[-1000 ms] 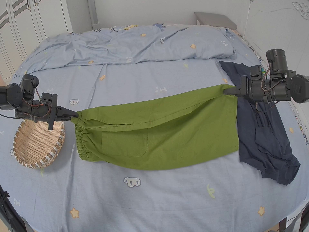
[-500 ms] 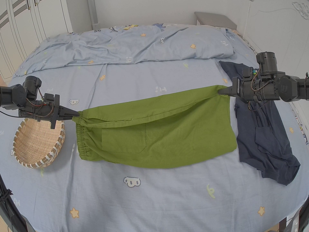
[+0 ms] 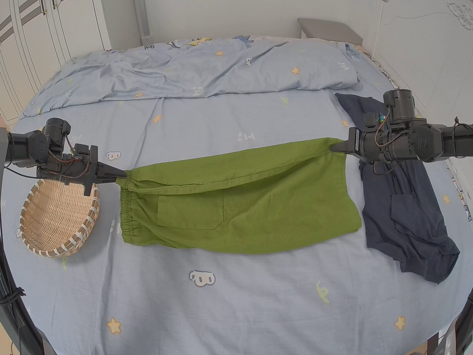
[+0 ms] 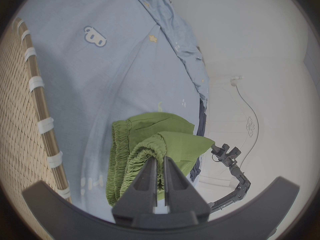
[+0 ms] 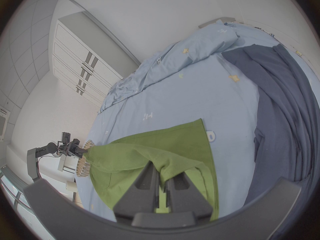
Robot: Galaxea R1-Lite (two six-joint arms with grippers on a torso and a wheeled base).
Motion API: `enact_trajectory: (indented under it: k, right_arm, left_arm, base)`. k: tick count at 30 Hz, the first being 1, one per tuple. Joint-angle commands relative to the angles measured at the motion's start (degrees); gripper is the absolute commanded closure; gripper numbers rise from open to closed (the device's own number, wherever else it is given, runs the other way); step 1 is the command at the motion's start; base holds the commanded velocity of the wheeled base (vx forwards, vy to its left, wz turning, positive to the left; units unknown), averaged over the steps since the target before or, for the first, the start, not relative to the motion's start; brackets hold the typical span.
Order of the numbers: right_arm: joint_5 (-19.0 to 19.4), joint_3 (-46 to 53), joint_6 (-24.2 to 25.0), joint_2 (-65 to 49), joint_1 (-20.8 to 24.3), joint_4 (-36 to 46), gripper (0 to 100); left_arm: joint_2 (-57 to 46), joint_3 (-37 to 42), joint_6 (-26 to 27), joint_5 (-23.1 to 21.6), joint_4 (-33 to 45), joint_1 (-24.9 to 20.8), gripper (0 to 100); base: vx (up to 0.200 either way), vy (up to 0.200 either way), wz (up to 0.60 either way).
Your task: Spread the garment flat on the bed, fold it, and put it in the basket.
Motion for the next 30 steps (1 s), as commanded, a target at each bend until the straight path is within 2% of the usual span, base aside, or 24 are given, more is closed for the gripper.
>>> enact_trajectory:
  k: [1, 7, 8, 12, 13, 18, 24, 30]
  right_arm:
    - [0.0, 0.1, -0.1, 1.6, 0.0, -0.1, 100]
    - [0.1, 0.4, 0.0, 3.5, 0.3, -2.2, 100]
    - [0.1, 0.3, 0.0, 3.7, 0.3, -2.3, 100]
    - [0.1, 0.0, 0.0, 4.4, 0.4, -2.3, 100]
    - [0.1, -0.1, 0.0, 4.9, 0.5, -2.4, 0]
    - [0.1, 0.0, -0.3, 5.4, 0.7, -2.4, 0]
    - [0.2, 0.9, -0.4, 5.4, 1.2, -2.4, 0]
    - [0.1, 1.2, -0.4, 5.2, 1.2, -2.4, 0]
  left_arm:
    - [1.2, -0.6, -0.1, 0.0, 0.0, -0.2, 100]
    - [1.9, -1.0, -0.1, 0.0, 0.0, -0.4, 100]
    - [1.9, -1.0, 0.0, 0.0, 0.0, -0.4, 0]
    - [2.2, -1.3, 0.0, 0.0, -0.1, -0.5, 0]
    - [2.5, -1.6, -0.1, 0.0, 0.0, -1.0, 0]
    - [2.2, -2.0, -1.1, 0.0, 0.5, -1.6, 0]
    - [1.4, -1.7, -4.4, -0.1, 0.5, -6.4, 0]
    - [2.3, -4.4, -5.9, -0.1, -0.6, -7.0, 0]
  base:
    - [0.0, 0.0, 0.0]
    - [0.0, 0.0, 0.0]
    - [0.0, 0.0, 0.0]
    - [0.0, 0.0, 0.0]
    - [0.0, 0.0, 0.0]
    - [0.0, 0.0, 0.0]
    - [0.0, 0.0, 0.0]
    - [0.0, 0.0, 0.0]
